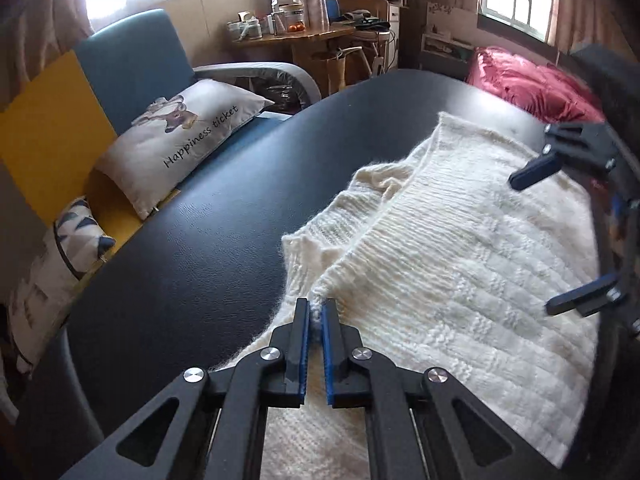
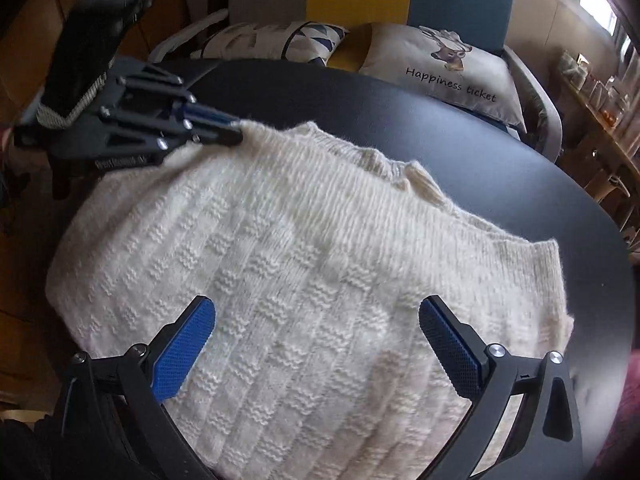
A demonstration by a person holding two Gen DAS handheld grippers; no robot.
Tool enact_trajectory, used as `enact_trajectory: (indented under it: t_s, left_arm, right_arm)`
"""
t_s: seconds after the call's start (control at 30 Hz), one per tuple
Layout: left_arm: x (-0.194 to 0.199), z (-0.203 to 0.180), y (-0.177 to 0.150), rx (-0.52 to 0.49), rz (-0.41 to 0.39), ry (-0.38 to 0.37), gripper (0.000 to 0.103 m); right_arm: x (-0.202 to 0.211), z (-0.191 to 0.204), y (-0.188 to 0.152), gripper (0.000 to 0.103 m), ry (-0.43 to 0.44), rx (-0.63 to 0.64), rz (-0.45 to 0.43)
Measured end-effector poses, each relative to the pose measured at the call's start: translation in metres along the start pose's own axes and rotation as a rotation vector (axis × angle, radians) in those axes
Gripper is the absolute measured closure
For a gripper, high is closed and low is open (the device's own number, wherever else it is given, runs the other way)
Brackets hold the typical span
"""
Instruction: Fold clothes
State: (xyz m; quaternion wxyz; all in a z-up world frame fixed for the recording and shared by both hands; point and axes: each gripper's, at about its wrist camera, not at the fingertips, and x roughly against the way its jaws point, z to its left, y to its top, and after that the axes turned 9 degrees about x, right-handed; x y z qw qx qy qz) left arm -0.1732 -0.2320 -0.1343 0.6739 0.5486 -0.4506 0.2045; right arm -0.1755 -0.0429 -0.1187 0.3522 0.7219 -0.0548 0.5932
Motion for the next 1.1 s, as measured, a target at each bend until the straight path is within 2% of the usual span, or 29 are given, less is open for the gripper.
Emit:
enact_trajectory:
  t_s: [0.1, 0.17, 0.23, 0.27, 0.3, 0.33, 0.47, 0.53, 0.7, 0.93, 1.0, 1.03, 1.1]
  left_arm:
    - [-0.018, -0.008, -0.004, 0.017, 0.016, 0.022, 0.098]
    - [-0.026, -0.005, -0.01, 0.054, -0.009, 0.022, 0.098]
    - [-0.026, -0.003, -0.014, 0.095, -0.04, 0.022, 0.094]
    - [-0.021, 0.001, -0.016, 0.124, -0.056, 0.02, 0.093]
    - [-0.012, 0.006, -0.018, 0.152, -0.077, 0.022, 0.085]
    - [-0.004, 0.012, -0.02, 0.181, -0.099, 0.024, 0.08]
    - [0.03, 0.032, -0.03, 0.284, -0.181, 0.026, 0.08]
    - [0.049, 0.034, -0.038, 0.292, -0.207, 0.002, 0.08]
    - [0.054, -0.002, -0.05, 0.139, -0.145, -0.074, 0.08]
    - [-0.005, -0.009, -0.032, 0.185, -0.009, -0.089, 0.079]
    - [-0.011, 0.006, -0.03, 0.284, -0.027, -0.079, 0.082]
    - [-0.011, 0.009, -0.03, 0.301, -0.035, -0.066, 0.086]
    - [-0.007, 0.005, -0.031, 0.283, -0.037, -0.053, 0.086]
  right_arm:
    - [-0.012, -0.005, 0.002, 0.0, -0.012, -0.014, 0.046]
    - [-0.028, -0.009, -0.007, 0.0, 0.007, -0.042, 0.078]
    - [-0.027, -0.008, -0.012, 0.0, -0.002, -0.045, 0.034]
    - [-0.024, -0.009, -0.013, 0.0, 0.004, -0.049, 0.025]
    - [-0.022, -0.012, -0.012, 0.0, 0.015, -0.059, 0.021]
    - [-0.022, -0.012, -0.011, 0.0, 0.015, -0.058, 0.021]
    - [-0.019, -0.011, -0.007, 0.0, 0.006, -0.057, 0.019]
    - [-0.016, -0.009, -0.01, 0.0, 0.005, -0.06, 0.01]
    - [-0.013, -0.009, -0.008, 0.0, -0.005, -0.067, 0.001]
    - [-0.008, -0.005, -0.001, 0.0, -0.007, -0.073, -0.005]
    - [-0.006, -0.005, -0.001, 0.0, -0.007, -0.076, -0.013]
    - [-0.006, -0.004, -0.001, 0.0, -0.008, -0.076, -0.022]
    - [-0.005, -0.005, -0.003, 0.0, -0.004, -0.074, -0.04]
